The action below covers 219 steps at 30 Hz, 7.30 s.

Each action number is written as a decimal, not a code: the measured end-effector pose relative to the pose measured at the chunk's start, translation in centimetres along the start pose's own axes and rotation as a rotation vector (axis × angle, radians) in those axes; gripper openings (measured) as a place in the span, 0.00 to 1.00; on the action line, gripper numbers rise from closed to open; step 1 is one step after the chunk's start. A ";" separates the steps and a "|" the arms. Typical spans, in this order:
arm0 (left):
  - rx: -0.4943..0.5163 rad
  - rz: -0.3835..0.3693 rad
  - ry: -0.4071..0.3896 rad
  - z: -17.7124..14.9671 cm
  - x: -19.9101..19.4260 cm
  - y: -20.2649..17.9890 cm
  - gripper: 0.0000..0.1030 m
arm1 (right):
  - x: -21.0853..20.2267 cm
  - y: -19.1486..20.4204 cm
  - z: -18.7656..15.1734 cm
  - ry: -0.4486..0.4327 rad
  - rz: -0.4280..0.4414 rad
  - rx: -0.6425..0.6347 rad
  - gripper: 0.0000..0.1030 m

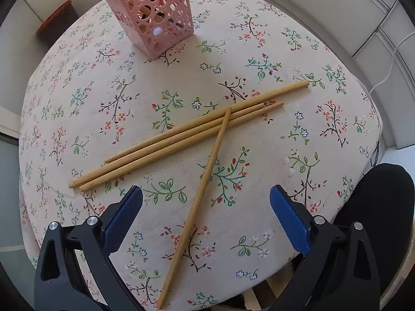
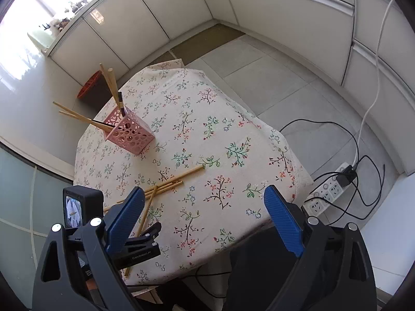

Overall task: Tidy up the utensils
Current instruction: 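Lower both grippers onto the remaining chopsticks and close each on one, then carry both chopsticks above the pink cup and open both grippers, then withdraw both grippers from the cup and move them to the last two chopsticks, then close the right gripper on one chopstick while the left gripper grasps the other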

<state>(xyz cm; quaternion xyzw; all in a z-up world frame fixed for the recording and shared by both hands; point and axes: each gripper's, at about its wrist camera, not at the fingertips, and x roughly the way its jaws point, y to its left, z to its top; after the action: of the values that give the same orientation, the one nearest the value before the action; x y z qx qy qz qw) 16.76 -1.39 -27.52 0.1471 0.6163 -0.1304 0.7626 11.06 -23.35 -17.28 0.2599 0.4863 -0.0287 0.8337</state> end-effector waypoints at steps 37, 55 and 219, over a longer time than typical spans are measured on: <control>-0.151 -0.183 -0.476 -5.1 -12.3 9.8 0.05 | 18.0 4.4 2.3 0.229 -0.319 0.658 0.24; -0.248 -0.196 -0.561 -6.1 -14.0 12.3 0.05 | 14.1 -0.5 2.3 0.050 -0.070 0.908 0.08; -1.009 -0.111 -0.459 -14.2 -11.9 22.8 0.93 | 22.0 30.5 -11.9 0.475 0.101 -1.557 0.42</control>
<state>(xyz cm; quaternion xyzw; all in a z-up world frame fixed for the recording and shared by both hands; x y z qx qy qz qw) 10.16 25.29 -17.25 -0.3013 0.4274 0.1122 0.8449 22.30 12.97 -27.71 -0.3734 0.5184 0.4110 0.6503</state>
